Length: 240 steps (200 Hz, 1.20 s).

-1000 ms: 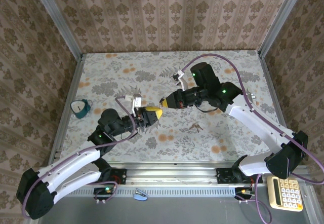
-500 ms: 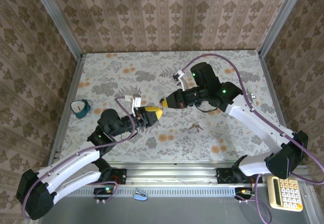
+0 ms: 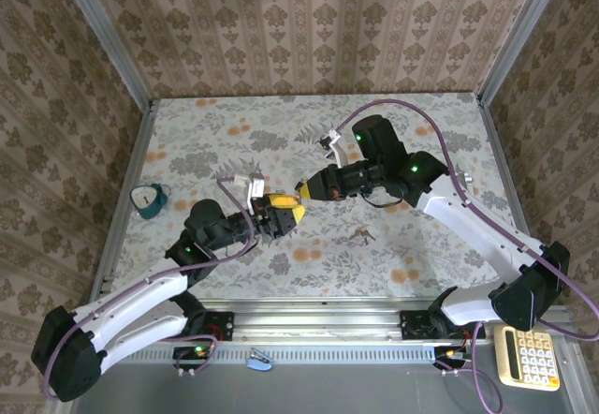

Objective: Unlock with the key

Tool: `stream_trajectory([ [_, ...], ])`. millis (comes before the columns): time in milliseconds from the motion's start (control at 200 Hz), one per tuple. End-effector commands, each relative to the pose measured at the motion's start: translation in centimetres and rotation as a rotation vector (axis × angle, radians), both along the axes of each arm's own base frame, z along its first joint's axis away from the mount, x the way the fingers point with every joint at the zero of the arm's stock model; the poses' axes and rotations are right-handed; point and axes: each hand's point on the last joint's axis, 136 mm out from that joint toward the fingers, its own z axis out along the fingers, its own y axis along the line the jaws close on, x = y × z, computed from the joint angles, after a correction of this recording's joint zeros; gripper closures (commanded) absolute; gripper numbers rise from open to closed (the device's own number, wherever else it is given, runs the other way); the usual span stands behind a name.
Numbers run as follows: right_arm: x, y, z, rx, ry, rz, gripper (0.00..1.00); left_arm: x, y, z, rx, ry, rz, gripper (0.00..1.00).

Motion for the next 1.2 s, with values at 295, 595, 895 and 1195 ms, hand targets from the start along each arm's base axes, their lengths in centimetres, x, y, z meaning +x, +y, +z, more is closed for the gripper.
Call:
stream_trajectory([
  [295,-0.8,-0.1,0.7,0.033,0.003,0.027,1.0,-0.6,0.2,3.0,-0.062,-0.069,-0.016,0.7],
  [595,-0.6,0.0,0.9,0.033,-0.006,0.028,1.0,-0.7,0.5,2.5,-0.043,-0.063,-0.006,0.82],
  [895,-0.6,-0.1,1.1,0.029,-0.013,0.029,1.0,-0.7,0.5,2.2,-0.033,-0.059,-0.003,0.92],
  [1195,-0.3,-0.5,0.3,0.015,-0.026,0.022,0.98,-0.5,1.3,1.0,0.055,-0.038,0.037,1.0],
])
